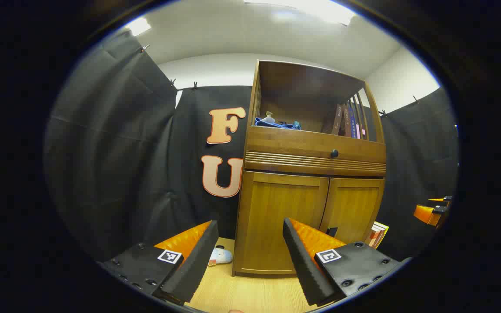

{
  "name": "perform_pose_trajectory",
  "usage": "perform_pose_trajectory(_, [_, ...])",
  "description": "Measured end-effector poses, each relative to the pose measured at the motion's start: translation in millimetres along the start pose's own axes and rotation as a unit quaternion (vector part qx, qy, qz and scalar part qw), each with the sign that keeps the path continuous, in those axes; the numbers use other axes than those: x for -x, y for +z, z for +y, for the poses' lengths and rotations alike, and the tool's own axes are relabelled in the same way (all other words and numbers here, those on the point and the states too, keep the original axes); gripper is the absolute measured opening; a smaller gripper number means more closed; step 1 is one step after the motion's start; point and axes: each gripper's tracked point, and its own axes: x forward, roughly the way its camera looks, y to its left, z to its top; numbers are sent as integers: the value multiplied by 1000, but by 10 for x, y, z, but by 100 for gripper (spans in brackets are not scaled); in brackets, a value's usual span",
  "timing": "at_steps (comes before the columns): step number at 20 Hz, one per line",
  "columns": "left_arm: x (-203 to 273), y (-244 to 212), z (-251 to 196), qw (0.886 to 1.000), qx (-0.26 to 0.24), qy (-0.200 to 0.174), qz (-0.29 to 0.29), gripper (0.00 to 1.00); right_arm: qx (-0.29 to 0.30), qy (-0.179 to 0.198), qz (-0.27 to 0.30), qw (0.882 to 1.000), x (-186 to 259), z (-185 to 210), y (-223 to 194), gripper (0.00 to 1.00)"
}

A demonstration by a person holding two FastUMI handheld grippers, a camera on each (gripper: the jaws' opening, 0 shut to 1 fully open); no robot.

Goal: Open the right door of the double-door shoe cabinet with the right hand, and open the left door with the left hand.

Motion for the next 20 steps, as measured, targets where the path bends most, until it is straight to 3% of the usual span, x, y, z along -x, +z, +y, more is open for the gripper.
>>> perform_pose_trajectory(2, [-20,-4,21,1000,2,1,-1,99,-1,-3,3,1000,-2,7,-32,94])
perform_pose_trajectory(10, [-20,-57,128,1000,-10,5,4,99,3,-1,5,1000,13,121,-90,94])
perform_pose_trajectory(11, [-19,-50,127,1000,-8,5,3,94,4,-1,5,1000,17,135,-97,94])
perform_pose_trajectory(15, [-9,-29,157,1000,-11,5,1,99,4,2,11,1000,-18,180,-161,94])
perform_pose_trajectory(20, [-14,-14,151,1000,-11,3,-2,99,2,13,22,1000,-189,385,-343,94])
